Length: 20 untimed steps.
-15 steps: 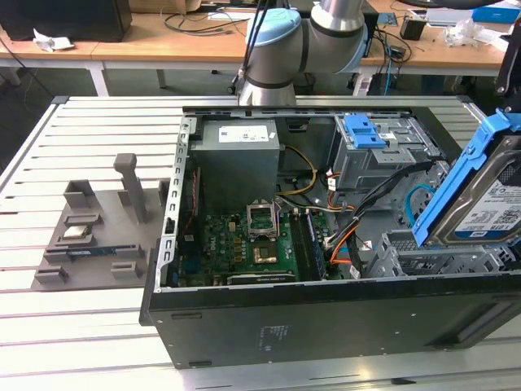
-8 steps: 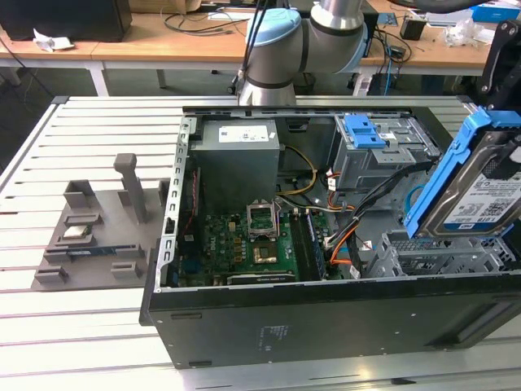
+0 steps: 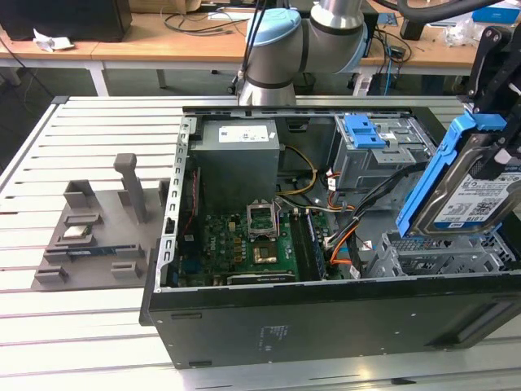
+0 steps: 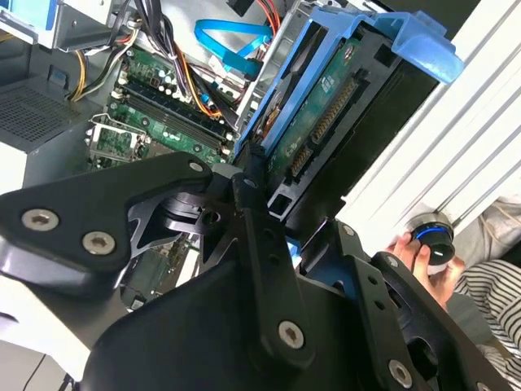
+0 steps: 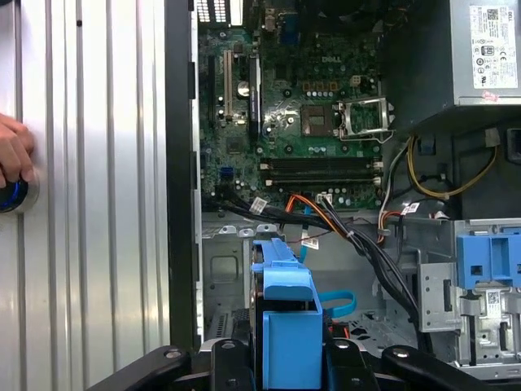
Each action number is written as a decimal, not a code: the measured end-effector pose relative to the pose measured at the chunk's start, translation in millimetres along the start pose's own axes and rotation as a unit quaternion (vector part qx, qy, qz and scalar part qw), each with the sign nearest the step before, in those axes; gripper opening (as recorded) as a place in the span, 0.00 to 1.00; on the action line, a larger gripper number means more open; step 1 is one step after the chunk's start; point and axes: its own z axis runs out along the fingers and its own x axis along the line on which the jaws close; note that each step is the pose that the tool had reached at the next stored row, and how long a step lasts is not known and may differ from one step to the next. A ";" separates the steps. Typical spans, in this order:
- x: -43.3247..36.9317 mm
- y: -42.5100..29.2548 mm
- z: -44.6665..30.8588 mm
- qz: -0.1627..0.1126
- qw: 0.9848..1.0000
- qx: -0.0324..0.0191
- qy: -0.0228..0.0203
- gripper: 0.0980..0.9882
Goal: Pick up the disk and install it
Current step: 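Pick up the disk, then insert the disk into the insertion slot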
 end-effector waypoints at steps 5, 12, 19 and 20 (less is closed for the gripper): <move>0.0 0.1 0.0 0.000 1.000 0.000 0.000 0.30; 0.0 0.1 0.1 0.000 1.000 0.000 0.000 0.30; -0.1 -0.3 8.6 0.000 1.000 0.000 0.001 0.30; 0.0 -0.4 11.1 0.000 1.000 0.000 0.001 0.30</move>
